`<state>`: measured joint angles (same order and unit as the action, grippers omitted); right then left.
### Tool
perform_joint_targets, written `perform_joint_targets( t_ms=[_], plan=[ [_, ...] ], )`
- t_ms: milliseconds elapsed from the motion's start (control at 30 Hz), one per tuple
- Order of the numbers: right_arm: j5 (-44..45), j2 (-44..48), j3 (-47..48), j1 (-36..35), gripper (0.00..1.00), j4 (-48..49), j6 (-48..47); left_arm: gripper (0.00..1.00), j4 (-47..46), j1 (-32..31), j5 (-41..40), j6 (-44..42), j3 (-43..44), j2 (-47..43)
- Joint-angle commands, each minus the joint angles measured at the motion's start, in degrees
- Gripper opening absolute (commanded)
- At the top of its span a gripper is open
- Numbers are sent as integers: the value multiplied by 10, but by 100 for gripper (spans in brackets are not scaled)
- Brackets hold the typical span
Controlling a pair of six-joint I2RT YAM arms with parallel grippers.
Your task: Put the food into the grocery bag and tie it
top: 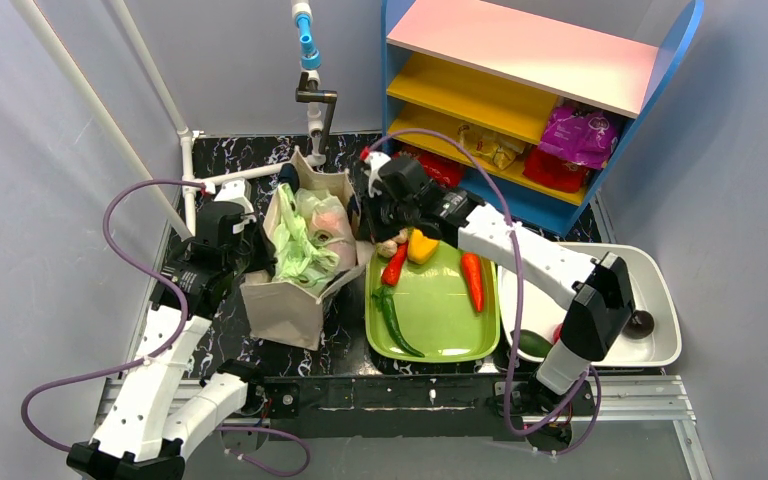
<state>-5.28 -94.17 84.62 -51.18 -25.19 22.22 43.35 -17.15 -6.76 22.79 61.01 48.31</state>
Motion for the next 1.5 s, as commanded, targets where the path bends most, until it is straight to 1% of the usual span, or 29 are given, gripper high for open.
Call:
perform_joint_targets(
  t_ms=[0, 67, 100, 167, 233, 267, 333, 433, 500, 600, 700, 900, 933, 1000, 1067, 1167, 1300, 1333, 1467],
  plan=[
    [-40, -9, 134, -1, 1, 76, 35, 0, -31, -12, 44, -1, 18, -13],
    [-70, -36, 162, 0, 1, 108, 60, 0, -48, -16, 92, 1, 11, -13],
    [-82, -58, 184, 0, 1, 115, 73, 0, -59, -18, 141, 0, 8, -12],
    [-110, -94, 222, -2, 1, 122, 100, 0, -79, -28, 213, -9, 8, -7],
    [-125, -124, 248, -7, 1, 134, 125, 0, -94, -38, 262, -11, 8, -2],
    [-122, -133, 257, -12, 1, 135, 132, 0, -99, -39, 276, -11, 7, -3],
    [-133, -144, 257, -13, 1, 145, 145, 0, -100, -39, 277, -15, 7, -6],
    [-149, -143, 224, -14, 1, 180, 168, 0, -100, -39, 276, -25, 6, -9],
    [-152, -140, 210, -15, 1, 184, 167, 0, -102, -39, 275, -28, 3, -11],
    [-154, -134, 201, -16, 1, 166, 155, 0, -101, -39, 256, -32, -1, -15],
    [-143, -120, 196, -16, 1, 149, 142, 0, -84, -39, 216, -50, 5, -17],
    [-82, -92, 205, -13, 1, 104, 99, 0, -30, -39, 139, -87, 41, -15],
    [-70, -90, 205, -12, 1, 100, 95, 0, -20, -39, 121, -91, 48, -12],
    [-57, -87, 211, 8, 1, 79, 96, 0, 11, -39, 60, -102, 69, -2],
    [-46, -77, 208, 27, 1, 59, 96, 0, 46, -38, -5, -95, 93, 10],
    [-48, -66, 195, 44, 1, 45, 94, 0, 86, -37, -77, -67, 118, 25],
    [-47, -60, 172, 47, 1, 42, 97, 0, 99, -37, -124, -43, 148, 38],
    [-47, -56, 163, 47, 1, 41, 96, 0, 97, -37, -139, -39, 144, 32],
    [-41, -47, 134, 48, 1, 53, 96, 0, 82, -37, -135, -27, 98, 10]
  ],
)
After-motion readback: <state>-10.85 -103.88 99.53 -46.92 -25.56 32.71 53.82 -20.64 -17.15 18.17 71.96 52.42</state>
